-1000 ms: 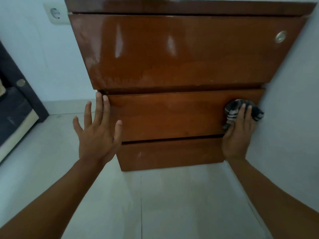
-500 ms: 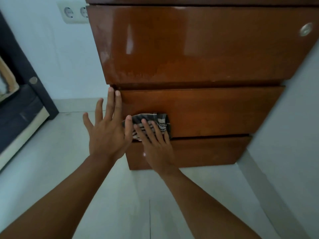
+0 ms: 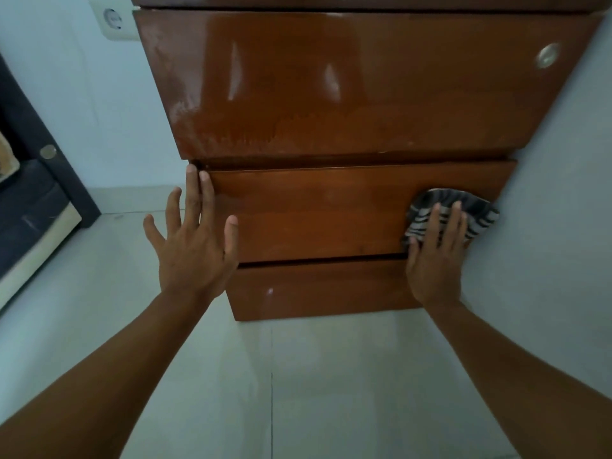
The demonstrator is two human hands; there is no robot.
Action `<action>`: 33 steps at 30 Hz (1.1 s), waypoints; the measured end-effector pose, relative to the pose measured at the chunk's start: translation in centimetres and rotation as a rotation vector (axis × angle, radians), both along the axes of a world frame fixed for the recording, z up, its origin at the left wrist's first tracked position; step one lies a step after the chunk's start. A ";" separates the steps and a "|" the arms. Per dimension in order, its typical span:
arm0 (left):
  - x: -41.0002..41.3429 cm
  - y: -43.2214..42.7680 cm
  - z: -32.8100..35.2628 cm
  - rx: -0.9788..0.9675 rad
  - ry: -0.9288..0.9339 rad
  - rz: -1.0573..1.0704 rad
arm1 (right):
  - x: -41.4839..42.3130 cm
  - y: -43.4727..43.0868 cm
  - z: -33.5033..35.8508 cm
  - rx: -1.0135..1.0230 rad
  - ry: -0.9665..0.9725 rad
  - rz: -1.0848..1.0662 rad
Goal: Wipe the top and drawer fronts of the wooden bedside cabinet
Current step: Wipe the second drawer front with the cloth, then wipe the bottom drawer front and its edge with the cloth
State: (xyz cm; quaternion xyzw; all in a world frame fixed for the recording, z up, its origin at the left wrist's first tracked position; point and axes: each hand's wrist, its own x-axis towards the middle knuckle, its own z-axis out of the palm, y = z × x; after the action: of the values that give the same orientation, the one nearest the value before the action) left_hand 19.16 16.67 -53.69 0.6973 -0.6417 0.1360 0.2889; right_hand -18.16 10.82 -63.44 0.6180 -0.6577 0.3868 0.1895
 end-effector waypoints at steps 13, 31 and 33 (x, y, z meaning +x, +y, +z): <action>0.7 3.8 -3.9 0.259 -0.007 0.020 | -1.2 6.4 4.9 0.578 -0.220 0.068; -1.4 2.0 -7.8 0.570 0.080 -0.022 | 3.7 4.1 1.6 1.049 0.034 0.212; -1.3 1.7 -8.1 0.559 0.031 -0.022 | 3.8 4.1 1.5 1.042 0.006 0.209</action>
State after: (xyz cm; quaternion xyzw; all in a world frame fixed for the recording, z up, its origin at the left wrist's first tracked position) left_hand 17.83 18.38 -61.77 0.7451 -0.6572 -0.0600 0.0968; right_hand -14.37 14.96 -61.96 0.6935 -0.6971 0.0235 -0.1804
